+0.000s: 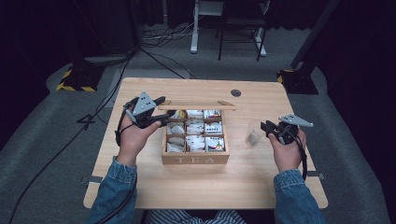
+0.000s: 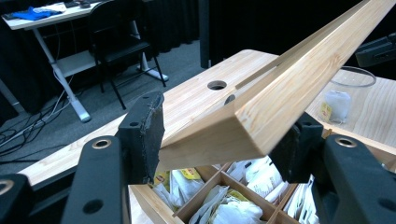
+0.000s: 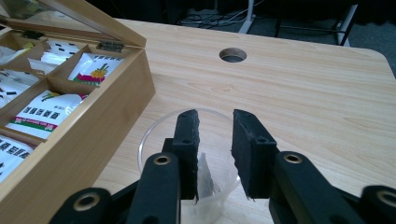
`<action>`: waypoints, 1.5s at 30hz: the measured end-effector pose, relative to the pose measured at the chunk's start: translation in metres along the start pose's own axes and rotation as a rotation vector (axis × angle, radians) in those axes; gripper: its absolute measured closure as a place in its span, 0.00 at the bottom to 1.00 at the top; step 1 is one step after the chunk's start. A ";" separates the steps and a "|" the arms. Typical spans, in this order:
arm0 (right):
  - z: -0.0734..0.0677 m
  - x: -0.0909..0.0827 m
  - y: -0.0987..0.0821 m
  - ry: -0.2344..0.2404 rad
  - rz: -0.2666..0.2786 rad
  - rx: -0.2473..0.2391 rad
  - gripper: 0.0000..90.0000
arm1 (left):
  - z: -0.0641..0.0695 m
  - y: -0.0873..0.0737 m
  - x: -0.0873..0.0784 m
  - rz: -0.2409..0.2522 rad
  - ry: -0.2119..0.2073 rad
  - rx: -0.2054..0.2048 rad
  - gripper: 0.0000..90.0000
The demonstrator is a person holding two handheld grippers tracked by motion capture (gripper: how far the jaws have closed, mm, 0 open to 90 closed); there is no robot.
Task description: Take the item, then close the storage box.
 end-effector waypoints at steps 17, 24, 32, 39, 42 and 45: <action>0.022 -0.025 -0.007 -0.027 -0.033 0.017 0.65 | 0.002 -0.001 -0.001 -0.013 -0.004 0.005 0.47; 0.032 -0.031 -0.014 -0.038 -0.042 0.030 0.64 | 0.003 -0.001 -0.001 -0.023 0.000 0.014 0.47; 0.040 -0.032 -0.025 -0.050 -0.063 0.045 0.63 | 0.005 -0.003 -0.001 -0.040 0.002 0.027 0.47; 0.047 -0.026 -0.041 -0.068 -0.108 0.044 0.62 | 0.007 -0.007 -0.004 -0.063 0.012 0.024 0.47; 0.049 -0.023 -0.047 -0.060 -0.119 0.057 0.62 | 0.011 -0.009 -0.005 -0.078 0.015 0.031 0.47; 0.050 -0.021 -0.051 -0.056 -0.128 0.055 0.61 | 0.013 -0.011 -0.006 -0.096 0.020 0.045 0.46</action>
Point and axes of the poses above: each handheld gripper's, and its own axes: x roughly forward along the jaws, y roughly out of its top, z roughly to its right, the point moved 2 cm from there along x, roughly forward along the jaws, and after that the axes turned 6 degrees about x, right-handed, at the moved point
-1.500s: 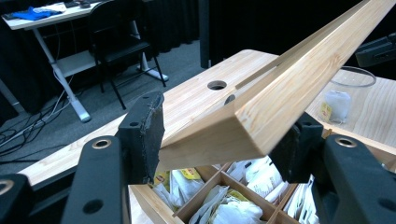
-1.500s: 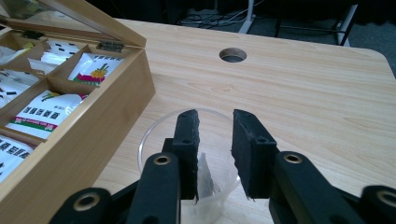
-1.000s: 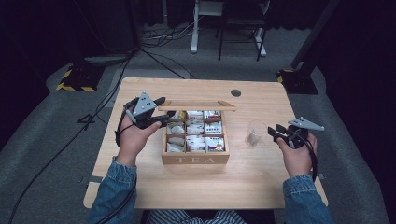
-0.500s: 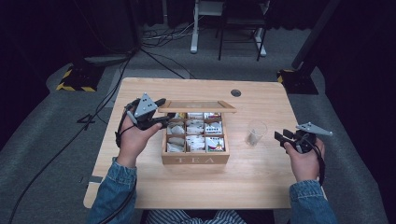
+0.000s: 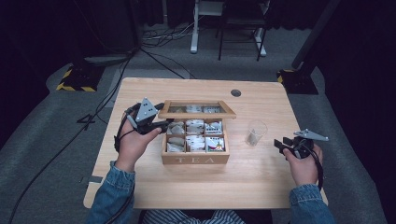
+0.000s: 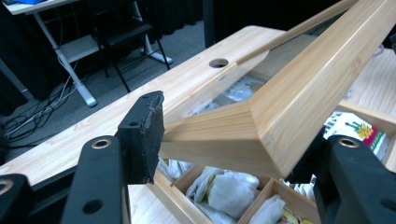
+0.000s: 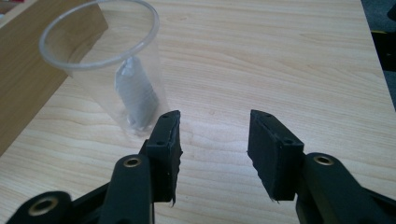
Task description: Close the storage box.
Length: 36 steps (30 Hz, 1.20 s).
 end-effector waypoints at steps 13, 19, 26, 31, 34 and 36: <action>0.004 0.008 -0.013 0.003 -0.010 0.012 0.59 | 0.015 -0.009 -0.010 -0.112 0.008 0.009 0.41; 0.005 0.010 -0.018 -0.003 -0.008 0.013 0.59 | 0.020 -0.013 -0.012 -0.157 -0.009 -0.004 0.41; 0.003 0.016 -0.019 -0.013 -0.021 -0.015 0.57 | 0.024 -0.021 -0.012 -0.204 -0.030 -0.018 0.40; 0.004 0.019 -0.019 -0.014 -0.025 -0.015 0.55 | 0.026 -0.025 -0.012 -0.236 -0.038 -0.015 0.40; 0.005 0.020 -0.019 -0.016 -0.025 -0.012 0.55 | 0.028 -0.027 -0.012 -0.254 -0.044 -0.018 0.40; 0.005 0.020 -0.020 -0.016 -0.026 -0.007 0.54 | 0.028 -0.028 -0.012 -0.263 -0.054 -0.020 0.40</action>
Point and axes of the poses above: each handheld gripper's, and its own axes: x roughly forward along the jaws, y roughly out of its top, z roughly to its right, the point moved 2 cm from there along x, roughly forward along the jaws, and after that the axes turned 6 degrees about x, right-handed, at the moved point
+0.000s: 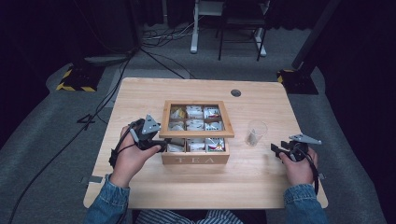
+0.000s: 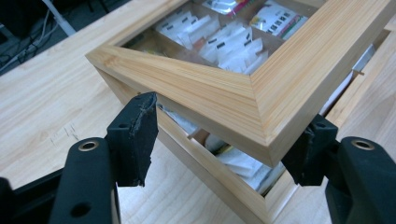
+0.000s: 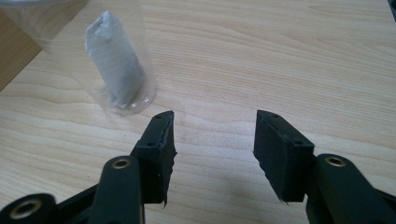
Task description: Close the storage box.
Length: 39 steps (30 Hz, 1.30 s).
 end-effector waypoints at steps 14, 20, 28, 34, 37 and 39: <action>-0.002 0.004 -0.002 0.003 -0.013 0.002 0.54 | 0.004 -0.007 0.005 -0.088 -0.048 0.011 0.40; -0.001 0.004 -0.002 0.002 -0.011 0.005 0.54 | 0.006 -0.010 0.010 -0.133 -0.075 0.027 0.40; -0.001 0.004 -0.003 0.001 -0.016 0.005 0.54 | 0.008 -0.012 0.014 -0.171 -0.096 0.045 0.40; -0.001 0.005 -0.004 0.001 -0.019 0.004 0.53 | 0.010 -0.014 0.018 -0.196 -0.113 0.055 0.40; -0.001 0.005 -0.004 0.001 -0.019 0.003 0.53 | 0.010 -0.014 0.019 -0.203 -0.120 0.053 0.39; -0.001 0.005 -0.004 0.002 -0.019 0.005 0.53 | 0.010 -0.014 0.019 -0.203 -0.121 0.053 0.39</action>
Point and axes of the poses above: each handheld gripper's, and its own axes: x roughly forward along the jaws, y roughly out of its top, z roughly to its right, the point moved 2 cm from there along x, roughly forward along the jaws, and after that the axes turned 6 degrees about x, right-handed, at the moved point
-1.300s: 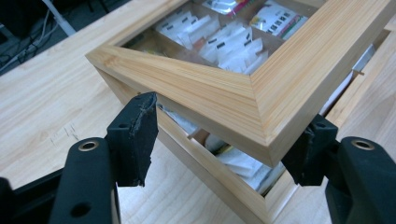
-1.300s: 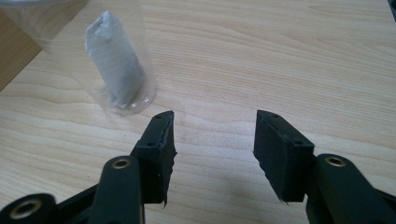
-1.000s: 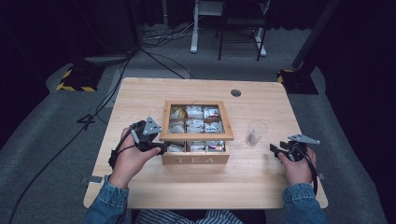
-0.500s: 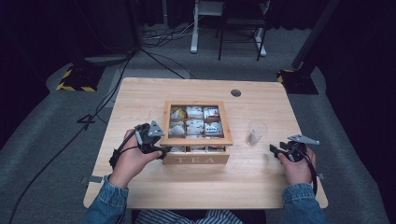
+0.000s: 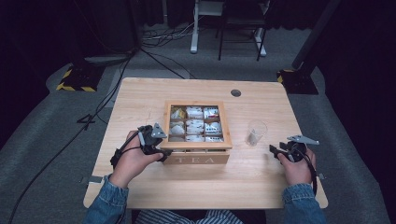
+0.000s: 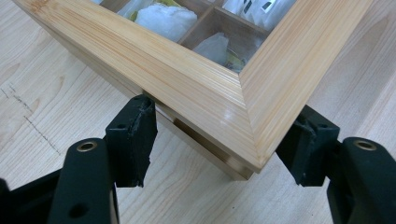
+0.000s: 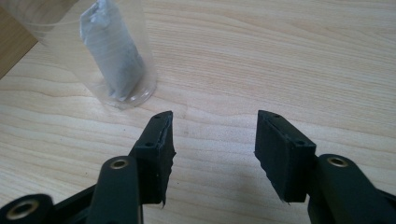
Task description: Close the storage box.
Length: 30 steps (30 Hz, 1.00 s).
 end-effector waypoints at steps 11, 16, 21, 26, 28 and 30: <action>-0.001 0.000 -0.001 0.000 -0.003 0.003 0.53 | 0.001 -0.001 -0.002 -0.018 -0.011 -0.002 0.39; -0.001 0.001 -0.001 0.001 -0.005 0.002 0.53 | 0.002 -0.002 -0.001 -0.041 -0.027 0.000 0.38; -0.001 0.001 -0.001 0.001 -0.007 0.002 0.53 | 0.002 -0.003 -0.001 -0.054 -0.039 -0.008 0.38; -0.001 0.003 -0.001 0.003 -0.012 0.002 0.53 | 0.004 -0.005 -0.001 -0.075 -0.060 -0.001 0.37; -0.002 0.004 0.000 0.005 -0.014 0.000 0.53 | 0.004 -0.004 -0.005 -0.035 -0.061 -0.010 0.35; -0.003 0.004 0.000 0.007 -0.015 -0.004 0.53 | 0.003 -0.004 -0.012 0.003 -0.043 -0.011 0.40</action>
Point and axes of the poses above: each handheld gripper's, and its own axes: x roughly forward along the jaws, y roughly out of its top, z roughly to its right, the point moved 2 cm from there along x, roughly forward along the jaws, and after that the axes turned 6 degrees about x, right-handed, at the moved point
